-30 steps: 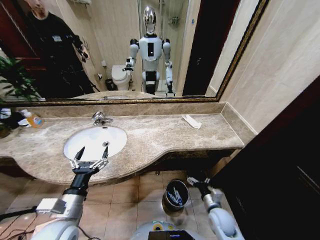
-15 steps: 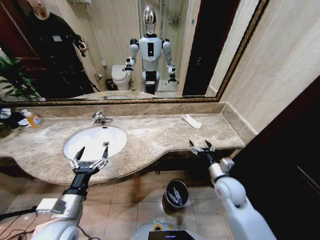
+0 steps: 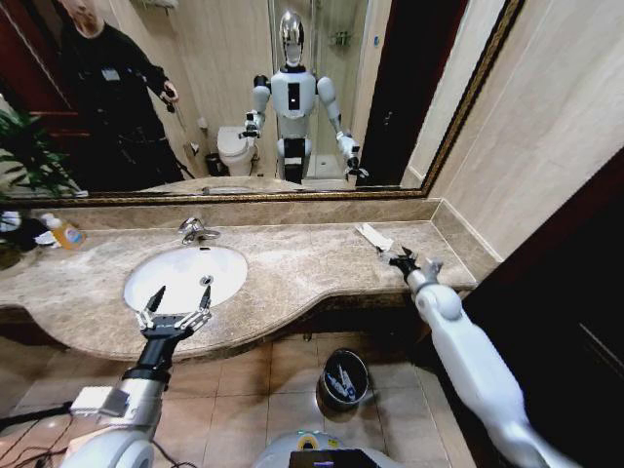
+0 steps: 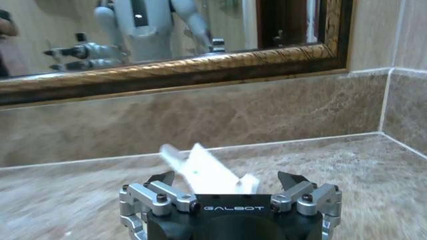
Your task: Pick up the trash from the sink and place it in the trash bin.
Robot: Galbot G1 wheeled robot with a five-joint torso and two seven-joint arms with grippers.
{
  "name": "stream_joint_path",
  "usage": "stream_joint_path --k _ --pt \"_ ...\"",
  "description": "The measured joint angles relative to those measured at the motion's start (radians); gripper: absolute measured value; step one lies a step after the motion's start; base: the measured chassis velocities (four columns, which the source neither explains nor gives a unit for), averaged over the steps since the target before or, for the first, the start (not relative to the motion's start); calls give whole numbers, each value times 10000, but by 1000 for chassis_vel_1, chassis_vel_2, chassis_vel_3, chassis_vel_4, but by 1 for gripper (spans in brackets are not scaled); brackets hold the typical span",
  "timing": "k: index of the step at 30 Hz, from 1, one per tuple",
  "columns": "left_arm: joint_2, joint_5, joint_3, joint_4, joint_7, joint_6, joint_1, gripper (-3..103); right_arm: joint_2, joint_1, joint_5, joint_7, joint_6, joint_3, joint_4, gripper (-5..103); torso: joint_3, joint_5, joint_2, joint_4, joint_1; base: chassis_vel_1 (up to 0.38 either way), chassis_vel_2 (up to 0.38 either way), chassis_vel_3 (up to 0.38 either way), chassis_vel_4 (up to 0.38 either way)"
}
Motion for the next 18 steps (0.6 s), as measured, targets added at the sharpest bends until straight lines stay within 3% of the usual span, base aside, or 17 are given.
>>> stream_joint_path --k 7,18 --pt "-1 0 0 1 1 0 0 100 375 1335 -145 -250 250 -364 -2020 100 -1 1 0 0 0 0 0 0 0" --pt "-1 0 0 0 1 0 0 100 429 1303 -493 -346 317 -300 -2460 100 -2 0 0 -1 -1 0 0 0 0"
